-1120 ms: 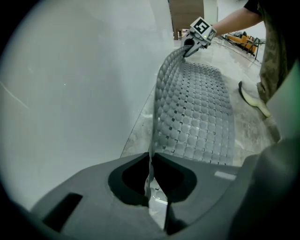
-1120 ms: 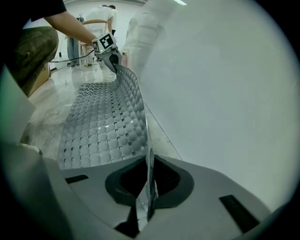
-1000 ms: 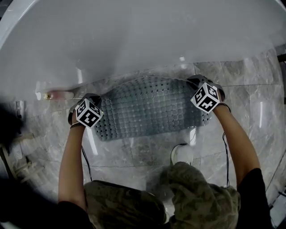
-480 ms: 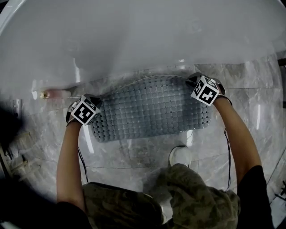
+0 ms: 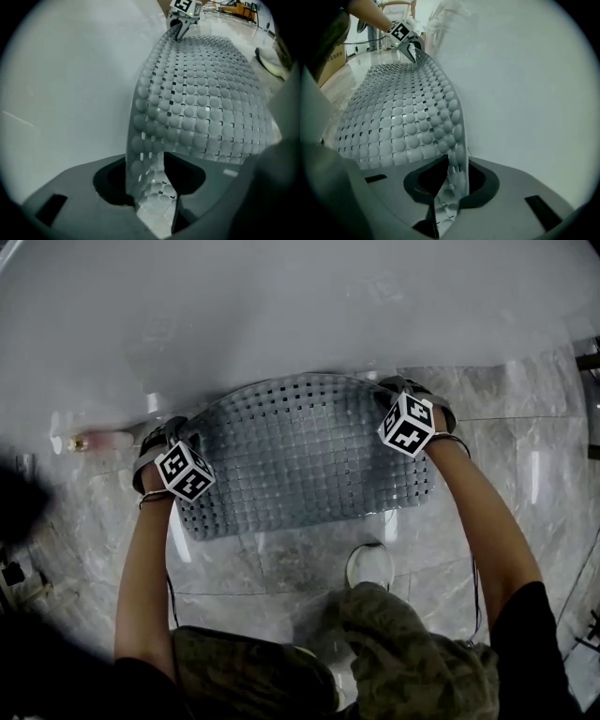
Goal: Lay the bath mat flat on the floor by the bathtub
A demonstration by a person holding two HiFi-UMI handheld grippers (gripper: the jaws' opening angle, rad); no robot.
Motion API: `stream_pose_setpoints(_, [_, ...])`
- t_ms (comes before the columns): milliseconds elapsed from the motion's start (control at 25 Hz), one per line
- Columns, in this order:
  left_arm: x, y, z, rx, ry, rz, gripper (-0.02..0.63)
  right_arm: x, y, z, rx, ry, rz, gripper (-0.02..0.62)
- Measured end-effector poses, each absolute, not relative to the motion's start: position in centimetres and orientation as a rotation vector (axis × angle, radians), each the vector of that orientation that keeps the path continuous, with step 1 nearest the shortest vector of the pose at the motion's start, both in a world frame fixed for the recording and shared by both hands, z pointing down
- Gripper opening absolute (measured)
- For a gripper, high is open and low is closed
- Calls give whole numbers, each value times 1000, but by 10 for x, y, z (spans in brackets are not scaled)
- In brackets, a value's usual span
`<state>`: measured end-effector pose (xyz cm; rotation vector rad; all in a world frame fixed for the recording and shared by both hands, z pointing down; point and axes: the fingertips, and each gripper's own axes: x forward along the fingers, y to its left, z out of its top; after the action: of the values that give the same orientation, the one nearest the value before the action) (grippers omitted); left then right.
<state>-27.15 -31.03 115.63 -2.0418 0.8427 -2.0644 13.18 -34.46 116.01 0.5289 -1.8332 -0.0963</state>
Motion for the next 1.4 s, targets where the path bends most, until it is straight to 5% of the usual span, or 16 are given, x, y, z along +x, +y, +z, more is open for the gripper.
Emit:
stream_pose_setpoints(160, [-281, -308, 1154, -2106, 930, -1988, 276, 144, -351, 1154, 623, -1865, -38, 173])
stream_pose_setpoints(480, [-288, -300, 1135, -2477, 1256, -1713, 341, 155, -357, 1112, 921, -2012, 44, 241])
stream_pose_setpoints(840, [-271, -282, 1108, -2927, 1607, -1237, 356, 173, -310, 1114, 1083, -2098, 221, 245])
stream_pose_setpoints(1400, [-289, -234, 1091, -2837, 1855, -902, 365, 194, -273, 1129, 1287, -2099, 386, 249])
